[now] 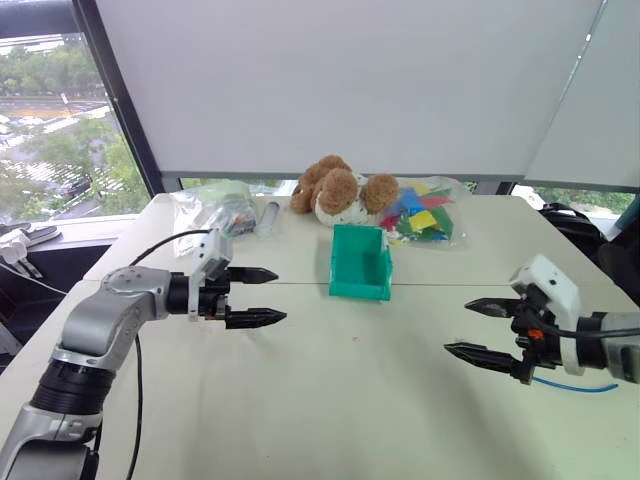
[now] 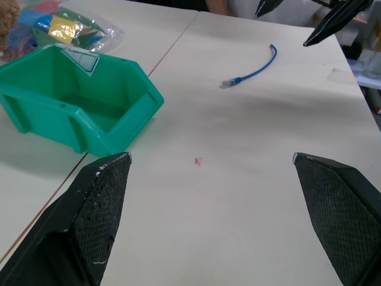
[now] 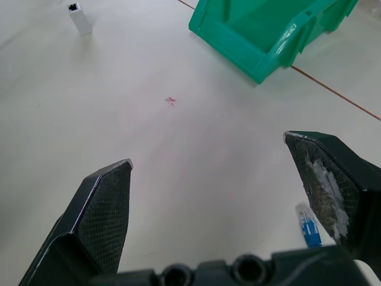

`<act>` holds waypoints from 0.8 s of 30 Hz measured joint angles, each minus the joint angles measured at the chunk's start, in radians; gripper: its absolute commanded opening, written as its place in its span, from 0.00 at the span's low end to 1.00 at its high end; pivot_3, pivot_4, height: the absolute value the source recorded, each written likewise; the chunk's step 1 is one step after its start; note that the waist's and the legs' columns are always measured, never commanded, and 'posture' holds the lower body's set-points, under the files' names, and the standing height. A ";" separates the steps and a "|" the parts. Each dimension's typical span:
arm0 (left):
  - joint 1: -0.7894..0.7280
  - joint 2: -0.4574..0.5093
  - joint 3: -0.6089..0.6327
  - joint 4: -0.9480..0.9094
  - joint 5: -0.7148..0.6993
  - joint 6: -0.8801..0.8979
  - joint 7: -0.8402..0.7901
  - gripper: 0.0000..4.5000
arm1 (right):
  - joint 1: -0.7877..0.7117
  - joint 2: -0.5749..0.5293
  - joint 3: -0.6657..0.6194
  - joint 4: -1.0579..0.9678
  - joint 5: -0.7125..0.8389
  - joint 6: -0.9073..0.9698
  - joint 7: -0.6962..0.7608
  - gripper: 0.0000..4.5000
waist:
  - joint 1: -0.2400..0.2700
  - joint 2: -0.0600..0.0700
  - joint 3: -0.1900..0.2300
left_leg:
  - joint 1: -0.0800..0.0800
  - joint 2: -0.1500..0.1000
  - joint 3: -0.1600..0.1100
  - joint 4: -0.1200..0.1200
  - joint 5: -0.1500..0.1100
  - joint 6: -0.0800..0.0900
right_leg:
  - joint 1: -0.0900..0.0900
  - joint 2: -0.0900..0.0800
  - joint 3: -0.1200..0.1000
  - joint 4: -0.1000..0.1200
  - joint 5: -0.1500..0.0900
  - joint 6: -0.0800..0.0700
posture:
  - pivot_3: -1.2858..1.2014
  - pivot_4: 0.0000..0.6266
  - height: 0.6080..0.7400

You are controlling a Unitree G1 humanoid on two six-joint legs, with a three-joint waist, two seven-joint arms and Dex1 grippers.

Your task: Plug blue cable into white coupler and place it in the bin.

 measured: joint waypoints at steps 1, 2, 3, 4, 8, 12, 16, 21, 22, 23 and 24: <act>0.000 0.001 0.000 0.000 0.000 0.000 -0.003 1.00 | 0.000 0.000 0.000 0.000 0.000 0.000 -0.001 0.99 | 0.000 0.000 0.000 | 0.000 0.000 0.000 0.000 0.000 0.000 | 0.000 0.000 0.000 0.000 0.000 0.000 | 0.52 0.24 1.00; 0.000 0.002 0.000 0.000 0.000 0.000 -0.007 1.00 | 0.000 0.000 0.000 0.000 0.000 0.000 -0.002 0.99 | 0.000 0.000 0.000 | 0.000 0.000 0.000 0.000 0.000 0.000 | 0.000 0.000 0.000 0.000 0.000 0.000 | 0.52 0.24 1.00; 0.000 0.002 0.000 0.000 0.000 0.000 -0.007 1.00 | -0.001 0.000 0.000 0.000 0.000 0.000 -0.003 0.99 | 0.000 0.000 0.000 | 0.000 0.000 0.000 0.000 0.000 0.000 | 0.000 0.000 0.000 0.000 0.000 0.000 | 0.52 0.24 1.00; 0.000 0.002 0.000 0.001 0.000 0.000 -0.007 1.00 | -0.001 0.000 0.000 0.000 0.000 0.000 -0.005 0.99 | 0.000 0.000 0.000 | 0.000 0.000 0.000 0.000 0.000 0.000 | 0.000 0.000 0.000 0.000 0.000 0.000 | 0.52 0.24 1.00; -0.008 0.002 0.001 0.002 -0.005 0.009 -0.006 1.00 | -0.002 0.001 0.000 0.000 0.000 0.000 -0.010 0.99 | 0.000 0.000 0.000 | 0.000 0.000 0.000 0.000 0.000 0.000 | 0.000 0.000 0.000 0.000 0.000 0.000 | 0.52 0.24 1.00; -0.012 0.002 0.002 0.003 -0.009 0.010 -0.008 1.00 | 0.007 0.005 0.000 0.000 -0.002 0.000 -0.023 0.99 | 0.000 0.000 0.000 | 0.000 0.000 0.000 0.000 0.000 0.000 | 0.000 0.000 0.000 0.000 0.000 0.000 | 0.52 0.24 1.00; -0.012 0.001 0.002 0.016 -0.006 0.006 -0.010 1.00 | 0.021 0.009 0.000 0.000 -0.005 -0.001 -0.028 0.99 | 0.000 0.000 0.000 | 0.000 0.000 0.000 0.000 0.000 0.000 | 0.000 0.000 0.000 0.000 0.000 0.000 | 0.52 0.24 1.00; -0.012 -0.013 -0.001 0.028 0.004 -0.008 -0.011 1.00 | 0.048 0.009 0.000 0.005 -0.034 -0.014 -0.027 0.99 | 0.000 0.000 0.000 | 0.000 0.000 0.000 0.000 0.000 0.000 | 0.000 0.000 0.000 0.000 0.000 0.000 | 0.52 0.24 1.00; -0.012 -0.016 -0.001 0.028 0.005 -0.014 -0.011 1.00 | 0.052 0.009 0.000 0.007 -0.042 -0.021 -0.026 0.99 | 0.000 0.000 0.000 | 0.000 0.000 0.000 0.000 0.000 0.000 | 0.000 0.000 0.000 0.000 0.000 0.000 | 0.52 0.24 1.00; -0.012 -0.021 -0.001 0.028 0.006 -0.017 -0.011 1.00 | 0.055 0.009 0.000 0.015 -0.050 -0.029 -0.025 0.99 | 0.000 0.000 0.000 | 0.000 0.000 0.000 0.000 0.000 0.000 | 0.000 0.000 0.000 0.000 0.000 0.000 | 0.52 0.24 1.00; -0.012 -0.026 -0.002 0.028 0.008 -0.020 -0.011 1.00 | 0.058 0.009 0.000 0.025 -0.062 -0.034 -0.024 0.99 | 0.000 0.000 0.000 | 0.000 0.000 0.000 0.000 0.000 0.000 | 0.000 0.000 0.000 0.000 0.000 0.000 | 0.52 0.24 1.00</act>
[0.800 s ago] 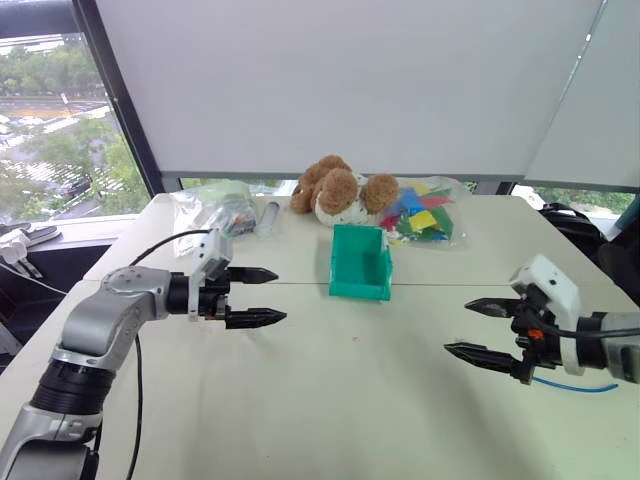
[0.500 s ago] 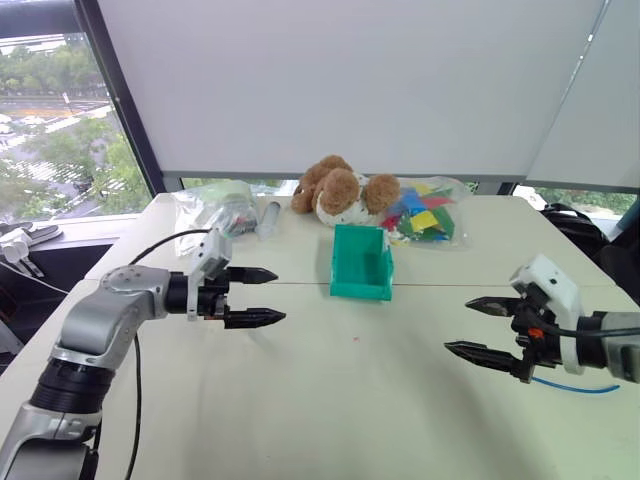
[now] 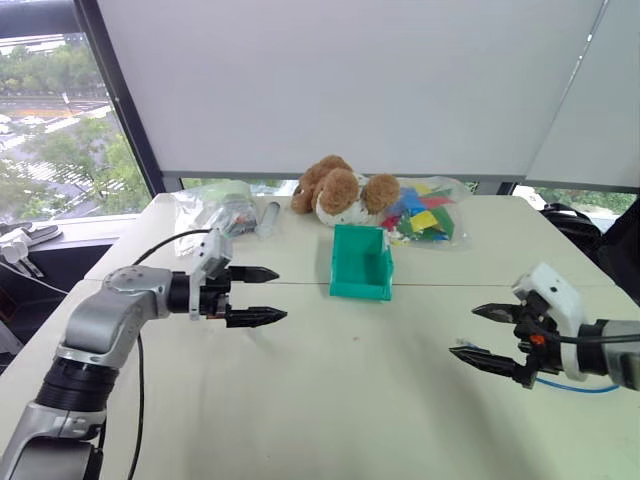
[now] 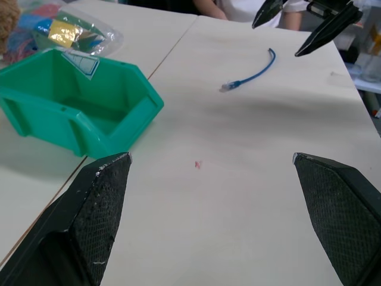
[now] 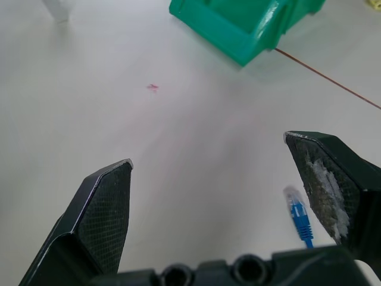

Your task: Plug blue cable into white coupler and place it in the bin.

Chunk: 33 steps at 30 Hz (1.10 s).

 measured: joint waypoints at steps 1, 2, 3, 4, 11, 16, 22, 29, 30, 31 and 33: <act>0.000 -0.003 -0.002 0.000 0.002 -0.002 0.000 1.00 | 0.005 0.000 0.000 0.008 -0.011 -0.007 0.001 0.99 | 0.000 0.000 0.000 | 0.000 0.000 0.000 0.000 0.000 0.000 | 0.000 0.000 0.000 0.000 0.000 0.000 | 0.52 0.24 1.00; 0.000 -0.006 -0.004 0.001 0.005 -0.003 0.001 1.00 | 0.016 -0.003 0.000 0.019 -0.027 -0.023 0.006 0.99 | 0.000 0.000 0.000 | 0.000 0.000 0.000 0.000 0.000 0.000 | 0.000 0.000 0.000 0.000 0.000 0.000 | 0.52 0.24 1.00; 0.000 -0.009 -0.007 0.001 0.007 -0.004 0.003 1.00 | 0.035 -0.007 0.000 0.034 -0.051 -0.040 0.014 0.99 | 0.001 0.000 0.000 | 0.000 0.000 0.000 0.000 0.000 0.000 | 0.000 0.000 0.000 0.000 0.000 0.000 | 0.52 0.24 1.00; 0.000 -0.012 -0.009 0.001 0.008 -0.004 0.003 1.00 | 0.049 -0.007 0.000 0.052 -0.068 -0.050 0.020 0.99 | 0.001 0.000 0.000 | 0.000 0.000 0.000 0.000 0.000 0.000 | 0.000 0.000 0.000 0.000 0.000 0.000 | 0.52 0.24 1.00; -0.002 -0.059 -0.021 0.014 0.027 -0.022 0.008 1.00 | 0.107 -0.006 0.055 0.297 -0.200 -0.226 0.115 0.99 | -0.001 0.000 0.000 | 0.001 0.000 0.000 0.001 0.000 0.000 | 0.001 0.001 0.000 0.000 0.000 0.000 | 0.52 0.24 1.00; -0.003 -0.061 -0.020 0.017 0.032 -0.023 0.008 1.00 | 0.050 0.008 0.157 0.528 -0.276 -0.364 0.191 0.99 | -0.007 0.000 0.000 | 0.001 0.000 0.000 0.001 0.000 0.000 | 0.001 0.002 0.000 0.001 0.000 0.000 | 0.52 0.24 1.00; 0.000 -0.062 -0.020 -0.001 0.032 -0.019 0.024 1.00 | -0.047 0.073 0.266 0.752 -0.359 -0.508 0.237 0.99 | -0.008 0.000 0.000 | 0.001 0.001 0.000 0.001 0.000 0.000 | 0.001 0.002 0.001 0.001 0.000 0.000 | 0.52 0.24 1.00; 0.002 -0.054 -0.019 -0.018 0.032 -0.012 0.028 1.00 | -0.118 0.107 0.295 0.879 -0.400 -0.595 0.268 0.87 | -0.007 0.000 0.000 | 0.002 0.001 0.000 0.001 0.000 0.000 | 0.002 0.002 0.001 0.001 0.000 0.000 | 0.52 0.24 1.00; 0.002 -0.054 -0.019 -0.022 0.032 -0.012 0.029 1.00 | -0.122 0.112 0.297 0.885 -0.401 -0.605 0.272 0.82 | -0.007 0.000 0.000 | 0.002 0.001 0.000 0.002 0.000 0.000 | 0.002 0.002 0.001 0.001 0.000 0.000 | 0.52 0.24 1.00; 0.002 -0.054 -0.019 -0.024 0.032 -0.012 0.031 1.00 | -0.125 0.115 0.299 0.889 -0.402 -0.612 0.274 0.69 | -0.008 0.000 0.000 | 0.002 0.001 0.000 0.002 0.000 0.000 | 0.003 0.002 0.001 0.001 0.000 0.000 | 0.52 0.24 1.00; 0.002 -0.054 -0.019 -0.025 0.032 -0.012 0.035 1.00 | -0.126 0.117 0.300 0.894 -0.403 -0.622 0.280 0.48 | -0.008 0.000 0.000 | 0.002 0.001 0.000 0.002 0.000 0.000 | 0.003 0.002 0.001 0.001 0.000 0.000 | 0.52 0.24 1.00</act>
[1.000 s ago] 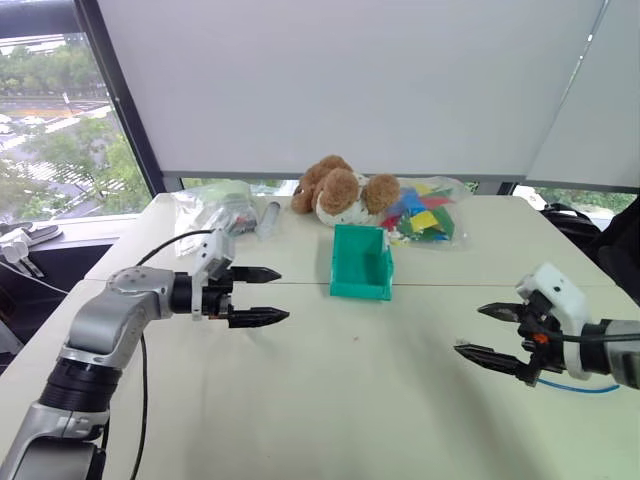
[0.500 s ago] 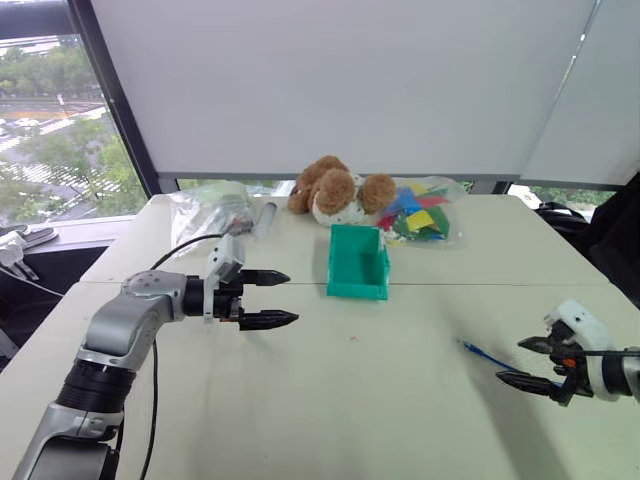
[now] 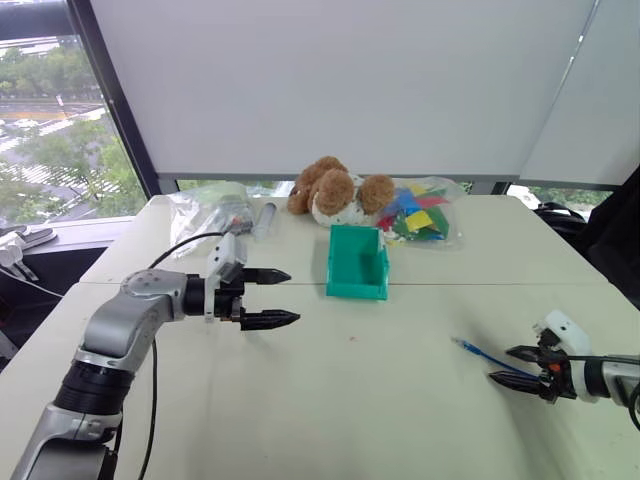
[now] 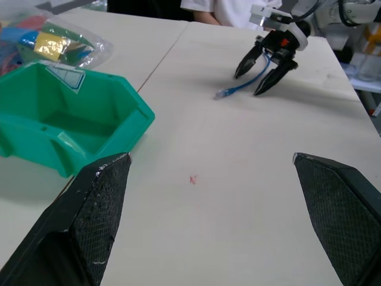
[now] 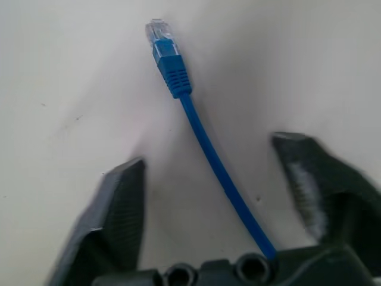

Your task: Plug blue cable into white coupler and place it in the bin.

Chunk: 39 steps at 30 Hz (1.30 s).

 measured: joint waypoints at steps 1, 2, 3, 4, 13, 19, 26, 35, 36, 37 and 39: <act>0.000 0.000 0.000 0.000 0.000 0.000 0.002 1.00 | -0.001 0.001 0.000 0.001 0.000 -0.002 0.002 0.37 | 0.000 0.000 0.000 | 0.000 0.000 0.000 0.000 0.000 0.000 | 0.000 0.000 0.000 0.000 0.000 0.000 | 0.52 0.24 1.00; 0.000 0.000 0.000 0.000 0.000 0.000 0.003 1.00 | -0.001 0.002 0.000 0.001 -0.001 -0.002 0.003 0.27 | 0.000 0.000 0.000 | 0.000 0.000 0.000 0.000 0.000 0.000 | 0.000 0.000 0.000 0.000 0.000 0.000 | 0.52 0.24 1.00; 0.000 0.000 0.000 0.000 0.000 0.000 0.005 1.00 | -0.002 0.003 0.001 -0.001 -0.004 -0.003 0.005 0.14 | 0.001 0.000 0.000 | 0.000 0.000 0.000 0.000 0.000 0.000 | 0.000 0.000 0.000 0.000 0.000 0.000 | 0.52 0.24 1.00; 0.000 0.000 0.000 0.000 0.000 0.000 0.006 1.00 | -0.001 0.003 0.003 -0.007 -0.008 -0.004 0.006 0.02 | 0.001 0.000 0.000 | 0.000 0.000 0.000 0.000 0.000 0.000 | 0.000 0.000 0.000 0.000 0.000 0.000 | 0.52 0.24 1.00; -0.005 0.000 -0.001 0.000 0.000 0.000 0.002 1.00 | 0.024 -0.001 0.040 -0.249 -0.026 0.061 0.034 0.01 | -0.003 0.001 0.000 | 0.000 0.000 0.000 0.000 0.000 0.000 | -0.001 0.000 0.000 0.001 0.000 0.000 | 0.52 0.24 1.00; -0.032 -0.006 -0.005 0.007 0.007 -0.002 -0.004 1.00 | -0.090 -0.004 0.140 -0.486 -0.007 0.148 0.076 0.01 | 0.000 0.001 0.000 | 0.000 0.000 -0.001 0.000 0.000 0.000 | -0.001 0.000 0.000 0.001 0.000 0.000 | 0.52 0.24 1.00; -0.031 -0.016 -0.029 0.010 0.009 -0.002 -0.007 1.00 | -0.293 0.132 0.426 -0.465 -0.119 0.123 0.124 0.01 | 0.002 0.000 0.000 | -0.001 0.000 -0.001 0.001 0.000 0.000 | -0.002 0.000 0.000 0.001 0.000 0.000 | 0.52 0.24 1.00; 0.021 -0.010 -0.036 -0.039 0.008 0.010 -0.002 1.00 | -0.409 0.248 0.570 -0.310 -0.244 0.030 0.164 0.01 | 0.003 0.000 0.000 | -0.002 0.000 0.000 0.001 0.000 0.000 | -0.002 0.000 0.000 0.001 0.000 0.000 | 0.52 0.24 1.00; 0.027 -0.011 -0.041 -0.039 0.010 0.007 -0.005 1.00 | -0.418 0.248 0.574 -0.302 -0.253 0.020 0.169 0.06 | 0.002 0.000 0.000 | -0.002 0.000 0.000 0.001 0.000 0.000 | -0.002 0.000 0.000 0.001 0.000 0.000 | 0.52 0.24 1.00; 0.030 -0.014 -0.049 -0.039 0.018 -0.003 -0.011 1.00 | -0.424 0.249 0.577 -0.298 -0.264 0.013 0.172 0.14 | 0.003 0.000 0.000 | -0.001 0.000 0.000 0.001 0.000 0.000 | -0.002 0.000 0.000 0.001 0.000 0.000 | 0.52 0.24 1.00; 0.032 -0.024 -0.079 -0.033 0.037 -0.030 -0.022 1.00 | -0.431 0.254 0.577 -0.296 -0.271 0.013 0.175 0.33 | 0.005 0.000 0.000 | -0.001 0.000 0.000 0.001 0.000 -0.001 | -0.002 0.000 0.000 0.001 0.000 0.000 | 0.52 0.24 1.00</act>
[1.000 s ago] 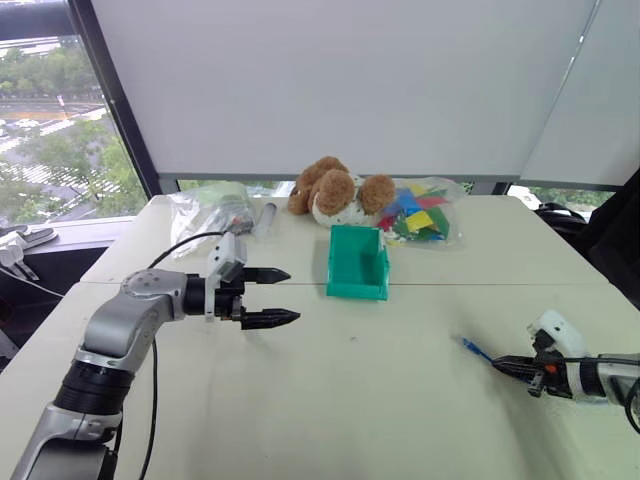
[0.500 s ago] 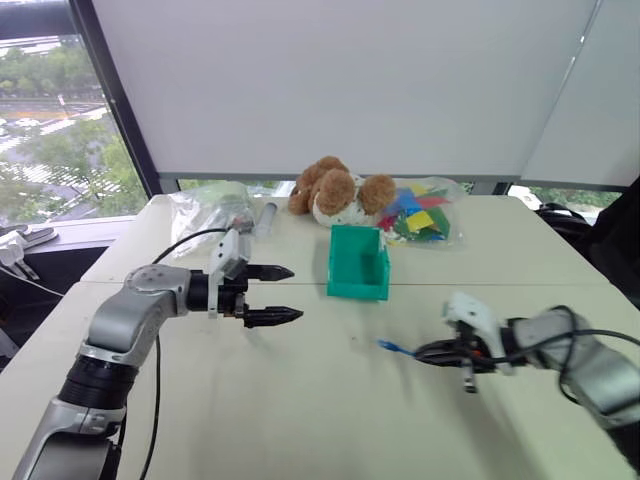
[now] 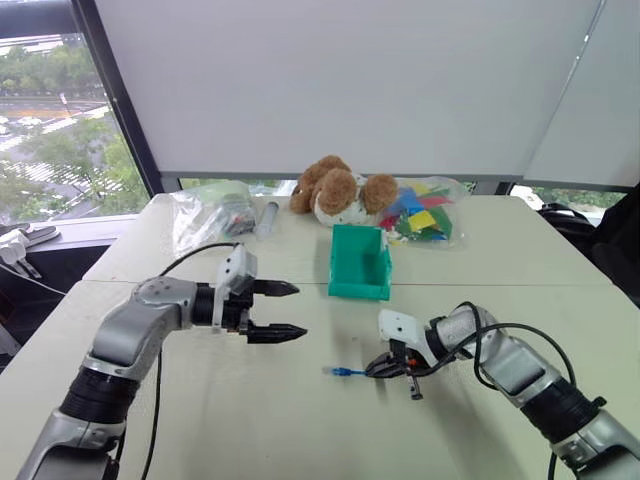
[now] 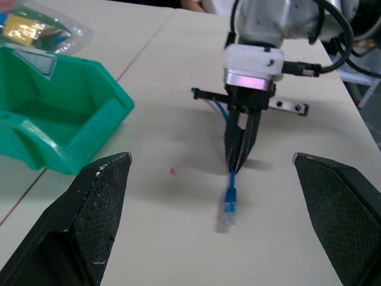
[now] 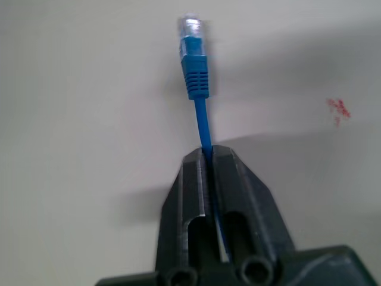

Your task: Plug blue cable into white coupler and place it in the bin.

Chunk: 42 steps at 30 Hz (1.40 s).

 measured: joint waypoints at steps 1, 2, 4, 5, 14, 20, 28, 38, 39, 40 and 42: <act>0.000 -0.017 -0.013 0.011 0.012 -0.021 -0.008 1.00 | -0.002 0.001 0.000 -0.001 -0.001 0.004 0.004 0.43 | 0.001 0.000 0.000 | 0.000 0.000 0.000 0.000 0.000 0.000 | 0.000 0.000 0.000 0.000 0.000 0.000 | 0.52 0.24 1.00; 0.000 -0.031 -0.032 0.022 0.021 -0.040 -0.013 1.00 | -0.002 0.002 -0.001 -0.003 -0.001 0.009 0.007 0.56 | 0.002 0.000 0.000 | 0.000 0.000 0.000 0.000 0.000 0.000 | 0.000 0.000 0.000 0.000 0.000 0.000 | 0.52 0.24 1.00; -0.002 -0.066 -0.058 0.054 0.046 -0.080 -0.020 1.00 | 0.001 -0.003 -0.006 -0.021 -0.001 0.024 0.011 0.78 | 0.002 0.000 0.000 | 0.000 0.000 0.000 0.000 0.000 0.000 | 0.000 0.000 0.000 0.000 0.000 0.000 | 0.52 0.24 1.00; -0.003 -0.081 -0.076 0.072 0.055 -0.097 -0.026 1.00 | 0.006 -0.010 -0.011 -0.040 -0.001 0.033 0.010 0.89 | 0.003 0.000 0.000 | 0.000 0.000 0.000 0.000 0.000 0.000 | 0.000 0.000 0.000 0.000 0.000 0.000 | 0.52 0.24 1.00; -0.018 -0.198 -0.224 0.323 0.189 -0.287 -0.119 1.00 | 0.143 -0.158 -0.281 -0.380 0.145 0.265 -0.021 0.99 | 0.004 0.000 0.000 | 0.000 0.000 0.000 0.000 0.000 0.000 | 0.000 0.000 0.000 0.000 0.000 0.000 | 0.52 0.24 1.00; -0.045 -0.252 -0.239 0.492 0.251 -0.397 -0.149 1.00 | 0.240 -0.193 -0.388 -0.494 0.198 0.375 -0.094 0.99 | 0.002 0.000 0.000 | 0.000 0.000 0.000 0.000 0.000 0.000 | -0.001 0.000 0.000 0.000 0.000 0.000 | 0.52 0.24 1.00; -0.085 -0.287 -0.237 0.631 0.301 -0.487 -0.167 1.00 | 0.279 -0.196 -0.422 -0.588 0.252 0.451 -0.175 0.99 | 0.003 0.000 0.000 | 0.000 0.000 0.000 0.000 0.000 0.000 | 0.000 -0.001 0.000 0.000 0.000 0.000 | 0.52 0.24 1.00; -0.100 -0.315 -0.235 0.675 0.357 -0.557 -0.163 0.22 | 0.278 -0.221 -0.422 -0.603 0.281 0.456 -0.217 1.00 | 0.003 0.000 0.000 | 0.000 0.000 -0.001 0.000 0.000 0.001 | 0.000 -0.002 0.000 0.000 0.000 0.000 | 0.52 0.24 1.00; -0.100 -0.315 -0.236 0.676 0.363 -0.566 -0.163 0.11 | 0.277 -0.221 -0.422 -0.603 0.282 0.455 -0.219 1.00 | 0.003 0.000 0.000 | 0.000 0.000 -0.001 0.000 0.000 0.001 | 0.000 -0.002 0.000 0.000 0.000 0.000 | 0.52 0.24 1.00; -0.100 -0.316 -0.236 0.677 0.367 -0.573 -0.163 0.01 | 0.277 -0.222 -0.422 -0.603 0.282 0.454 -0.221 1.00 | 0.003 0.000 0.000 | 0.000 0.000 -0.001 0.000 0.000 0.001 | 0.000 -0.002 0.000 0.000 0.000 0.000 | 0.52 0.24 1.00; -0.099 -0.315 -0.236 0.677 0.377 -0.596 -0.164 0.01 | 0.277 -0.226 -0.421 -0.603 0.283 0.452 -0.224 1.00 | 0.003 0.000 0.000 | 0.000 0.000 -0.001 0.000 0.000 0.001 | 0.000 -0.002 0.000 0.000 0.000 0.000 | 0.52 0.24 1.00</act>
